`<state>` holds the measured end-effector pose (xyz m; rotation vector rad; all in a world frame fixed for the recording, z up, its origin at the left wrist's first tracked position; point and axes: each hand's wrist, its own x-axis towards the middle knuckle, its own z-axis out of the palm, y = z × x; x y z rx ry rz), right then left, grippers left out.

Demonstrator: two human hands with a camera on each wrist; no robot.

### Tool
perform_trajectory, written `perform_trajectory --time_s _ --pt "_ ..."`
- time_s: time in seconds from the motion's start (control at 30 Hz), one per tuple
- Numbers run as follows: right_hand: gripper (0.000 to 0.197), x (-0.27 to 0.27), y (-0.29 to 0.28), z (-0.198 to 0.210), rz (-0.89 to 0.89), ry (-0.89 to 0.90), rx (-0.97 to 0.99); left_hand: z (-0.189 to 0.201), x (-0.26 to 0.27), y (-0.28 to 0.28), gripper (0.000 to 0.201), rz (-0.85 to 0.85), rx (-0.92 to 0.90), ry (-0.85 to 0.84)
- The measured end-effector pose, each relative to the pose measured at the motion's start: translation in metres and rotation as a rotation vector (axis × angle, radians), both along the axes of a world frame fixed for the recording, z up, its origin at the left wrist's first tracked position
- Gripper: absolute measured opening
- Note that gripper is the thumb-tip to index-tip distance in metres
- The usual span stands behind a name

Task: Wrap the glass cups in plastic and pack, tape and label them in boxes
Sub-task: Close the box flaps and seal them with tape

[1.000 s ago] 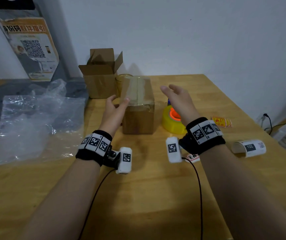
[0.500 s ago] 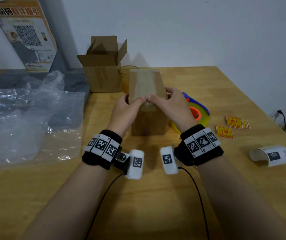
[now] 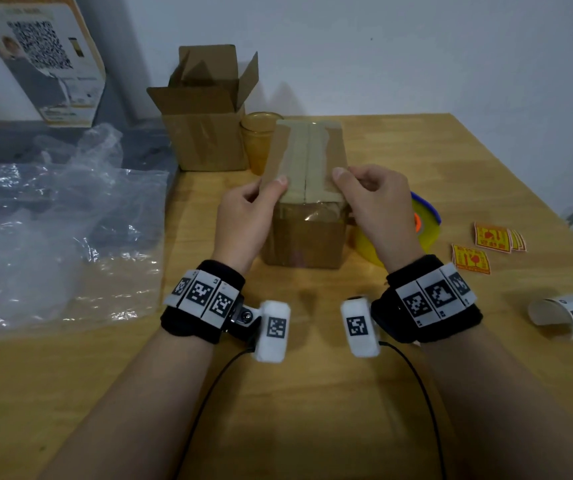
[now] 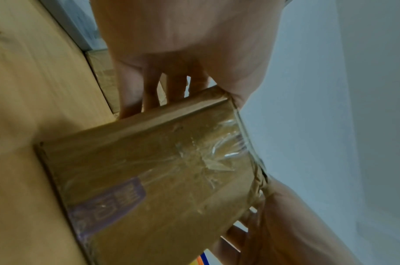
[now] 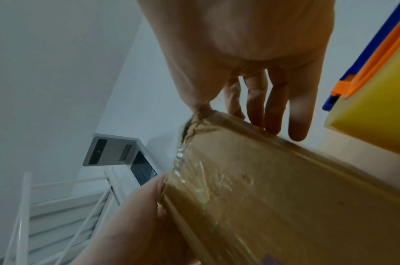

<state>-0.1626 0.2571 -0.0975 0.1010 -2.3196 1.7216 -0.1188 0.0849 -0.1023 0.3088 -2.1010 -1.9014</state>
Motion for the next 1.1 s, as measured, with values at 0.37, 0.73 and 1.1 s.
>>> perform_trajectory --time_s 0.37,0.73,1.1 --pt "0.022 0.0 -0.003 -0.001 0.02 0.047 -0.048 0.003 0.001 0.001 0.026 0.016 0.143 -0.066" --pt "0.02 -0.007 -0.009 -0.009 0.052 0.05 -0.12 -0.016 -0.002 -0.002 0.077 0.132 0.027 0.032" --pt "0.029 -0.01 -0.015 -0.02 0.092 0.03 -0.138 -0.038 -0.018 -0.005 0.03 0.079 -0.038 0.09"
